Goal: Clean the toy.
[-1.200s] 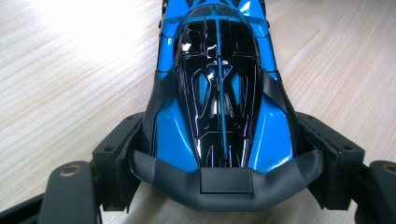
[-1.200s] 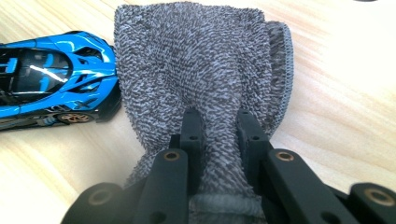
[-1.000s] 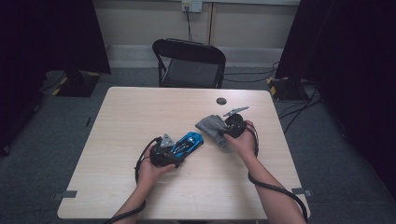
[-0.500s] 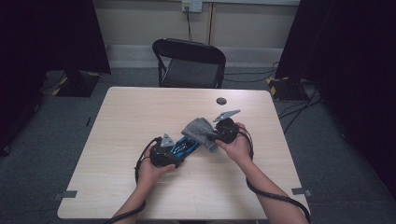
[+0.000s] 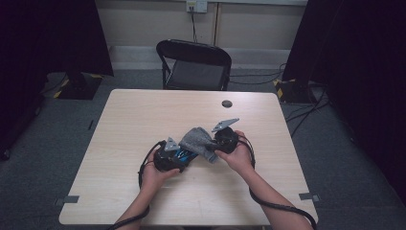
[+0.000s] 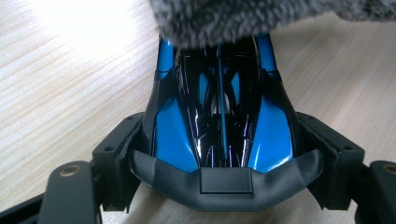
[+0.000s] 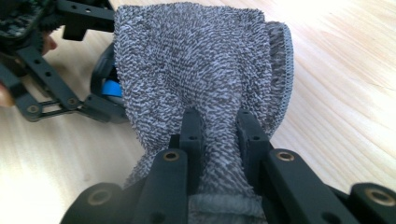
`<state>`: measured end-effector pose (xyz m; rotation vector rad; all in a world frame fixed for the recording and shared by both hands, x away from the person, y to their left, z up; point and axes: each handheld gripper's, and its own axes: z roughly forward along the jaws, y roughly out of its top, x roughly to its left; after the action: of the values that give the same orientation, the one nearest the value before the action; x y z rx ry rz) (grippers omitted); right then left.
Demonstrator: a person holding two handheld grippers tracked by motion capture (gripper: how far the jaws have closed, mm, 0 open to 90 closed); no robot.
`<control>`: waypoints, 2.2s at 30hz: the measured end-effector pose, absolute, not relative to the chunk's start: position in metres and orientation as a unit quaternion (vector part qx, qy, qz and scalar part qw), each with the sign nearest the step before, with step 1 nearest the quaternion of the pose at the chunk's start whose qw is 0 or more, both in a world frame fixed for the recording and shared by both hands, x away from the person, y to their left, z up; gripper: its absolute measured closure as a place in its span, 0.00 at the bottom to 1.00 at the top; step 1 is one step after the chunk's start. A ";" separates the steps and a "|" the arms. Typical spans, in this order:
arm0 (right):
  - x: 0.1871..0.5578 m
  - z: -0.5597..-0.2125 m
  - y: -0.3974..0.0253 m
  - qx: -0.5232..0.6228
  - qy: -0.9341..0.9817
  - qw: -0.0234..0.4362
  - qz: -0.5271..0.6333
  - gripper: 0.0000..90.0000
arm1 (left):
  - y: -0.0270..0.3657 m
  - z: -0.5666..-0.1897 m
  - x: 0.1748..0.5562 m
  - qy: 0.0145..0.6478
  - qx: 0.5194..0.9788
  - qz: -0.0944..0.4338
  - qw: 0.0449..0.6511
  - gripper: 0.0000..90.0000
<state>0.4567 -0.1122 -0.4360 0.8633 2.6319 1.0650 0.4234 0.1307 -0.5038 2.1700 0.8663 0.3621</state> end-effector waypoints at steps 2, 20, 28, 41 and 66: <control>0.455 -0.436 -0.109 0.285 0.885 0.086 0.358 0.84 | 0.131 -0.504 0.423 0.339 0.849 0.142 0.379 0.27; 0.440 -0.440 -0.082 0.229 0.906 0.071 0.348 0.84 | 0.131 -0.504 0.424 0.338 0.850 0.145 0.377 0.27; 0.437 -0.446 -0.072 0.215 0.914 0.070 0.337 0.84 | 0.131 -0.504 0.423 0.338 0.850 0.145 0.377 0.27; 0.437 -0.454 -0.068 0.214 0.916 0.063 0.332 0.84 | 0.131 -0.504 0.423 0.338 0.850 0.145 0.377 0.27; 0.445 -0.458 -0.081 0.234 0.914 0.073 0.325 0.83 | 0.131 -0.504 0.423 0.340 0.849 0.143 0.379 0.27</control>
<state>0.4450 -0.0808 -0.4579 0.7023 2.7439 0.9756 0.4229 0.1305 -0.5038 2.1686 0.8693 0.3646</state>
